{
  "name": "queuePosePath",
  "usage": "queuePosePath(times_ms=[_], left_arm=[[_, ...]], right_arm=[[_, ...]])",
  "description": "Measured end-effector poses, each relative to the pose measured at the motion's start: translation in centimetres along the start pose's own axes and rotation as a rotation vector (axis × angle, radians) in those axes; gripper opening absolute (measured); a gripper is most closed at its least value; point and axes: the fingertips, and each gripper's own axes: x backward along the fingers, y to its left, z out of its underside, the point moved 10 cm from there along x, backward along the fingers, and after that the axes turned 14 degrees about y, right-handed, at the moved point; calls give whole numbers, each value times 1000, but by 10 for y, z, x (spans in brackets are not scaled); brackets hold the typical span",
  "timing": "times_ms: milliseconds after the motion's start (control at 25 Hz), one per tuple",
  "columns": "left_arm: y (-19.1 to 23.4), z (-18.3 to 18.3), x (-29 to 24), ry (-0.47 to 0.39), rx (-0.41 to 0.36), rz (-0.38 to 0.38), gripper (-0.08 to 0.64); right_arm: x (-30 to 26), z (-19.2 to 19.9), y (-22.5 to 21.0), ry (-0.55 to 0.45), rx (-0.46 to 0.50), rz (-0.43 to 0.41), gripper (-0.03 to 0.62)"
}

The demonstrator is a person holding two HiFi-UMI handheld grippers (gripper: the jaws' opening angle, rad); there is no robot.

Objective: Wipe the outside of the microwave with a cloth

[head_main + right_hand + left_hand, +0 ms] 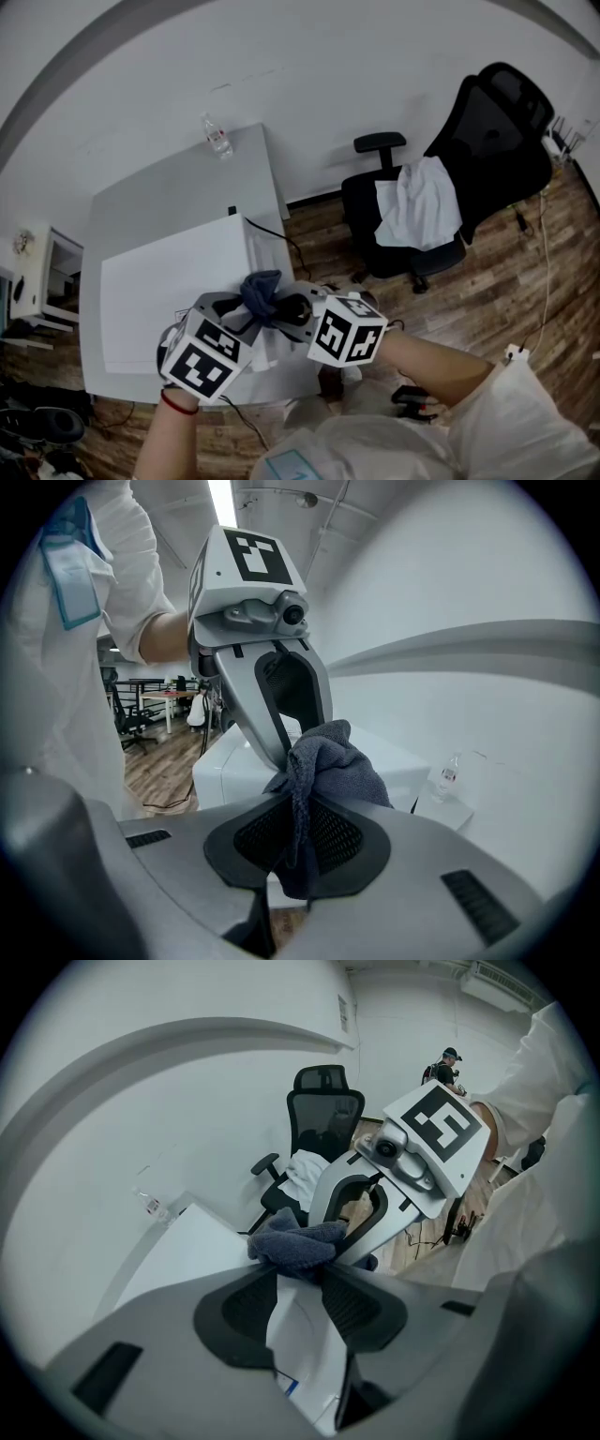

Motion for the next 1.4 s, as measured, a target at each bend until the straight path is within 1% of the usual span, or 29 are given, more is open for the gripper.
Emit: queuePosePath(times_ms=[480, 800, 1080, 1400], left_arm=[[32, -23, -15, 7, 13, -6, 149], [46, -35, -23, 15, 6, -14, 144], [62, -44, -28, 2, 18, -3, 140], [80, -56, -34, 5, 13, -10, 137]], right_arm=[[-12, -3, -36, 53, -15, 46, 69], [-20, -1, -54, 62, -43, 77, 69], [-25, -1, -72, 72, -48, 85, 69], [-32, -3, -94, 89, -48, 99, 69]])
